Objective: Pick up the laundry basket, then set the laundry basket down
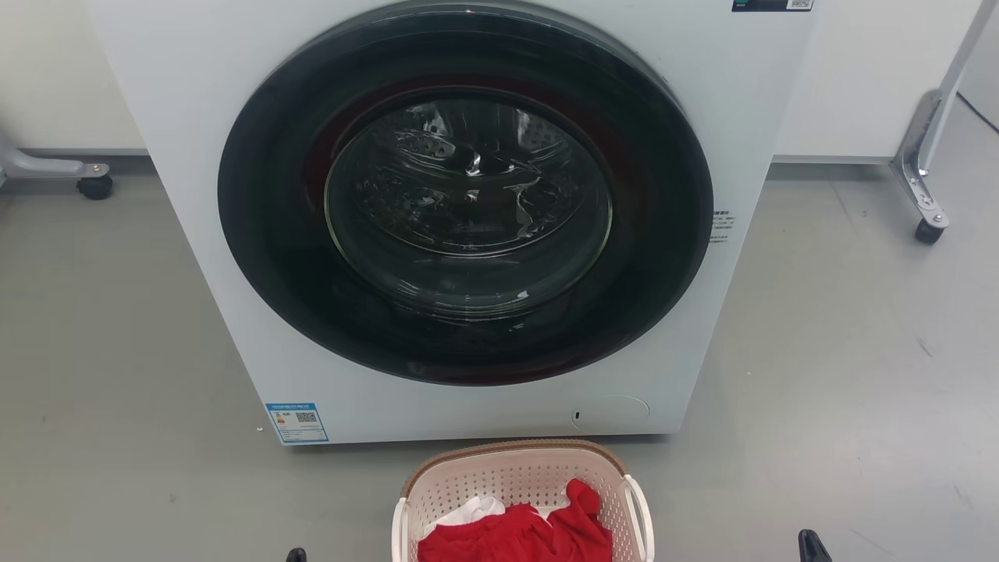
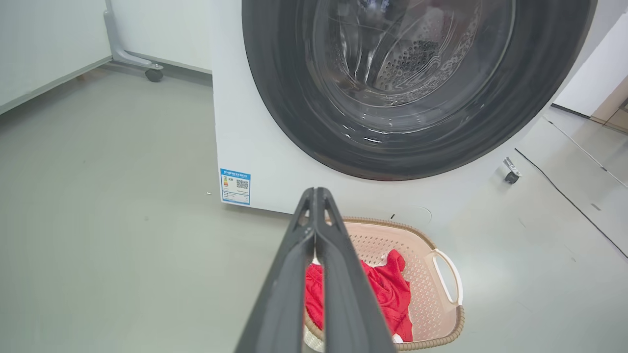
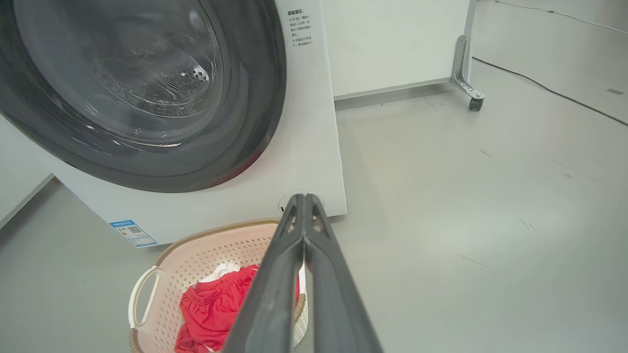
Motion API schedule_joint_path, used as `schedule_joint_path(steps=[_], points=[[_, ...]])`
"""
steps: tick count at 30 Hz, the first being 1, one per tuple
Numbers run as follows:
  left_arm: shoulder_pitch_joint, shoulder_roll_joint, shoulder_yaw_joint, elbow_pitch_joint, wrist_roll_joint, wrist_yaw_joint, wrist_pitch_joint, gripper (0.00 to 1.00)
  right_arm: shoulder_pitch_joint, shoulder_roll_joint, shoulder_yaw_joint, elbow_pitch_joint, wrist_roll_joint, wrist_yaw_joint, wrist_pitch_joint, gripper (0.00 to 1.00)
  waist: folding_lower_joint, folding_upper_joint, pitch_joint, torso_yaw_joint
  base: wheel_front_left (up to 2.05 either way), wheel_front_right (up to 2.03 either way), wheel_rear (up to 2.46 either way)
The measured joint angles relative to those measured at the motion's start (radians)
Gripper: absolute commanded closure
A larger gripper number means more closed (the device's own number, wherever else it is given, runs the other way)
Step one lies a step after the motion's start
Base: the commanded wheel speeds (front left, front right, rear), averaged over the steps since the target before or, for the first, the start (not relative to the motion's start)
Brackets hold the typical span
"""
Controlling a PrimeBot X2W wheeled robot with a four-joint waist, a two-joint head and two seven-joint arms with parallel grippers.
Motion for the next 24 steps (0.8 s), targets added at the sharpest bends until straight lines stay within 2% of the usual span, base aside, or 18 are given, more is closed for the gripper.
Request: schedule_joint_path(steps=[24], points=[[-0.050, -0.013, 0.082, 0.016, -0.322, -0.053, 0.095, 1.00, -0.043, 0.030, -0.098, 0.011, 0.342, 0.058, 0.094, 1.00, 0.0000, 0.0000, 0.004, 0.004, 0.00, 0.00, 0.00]])
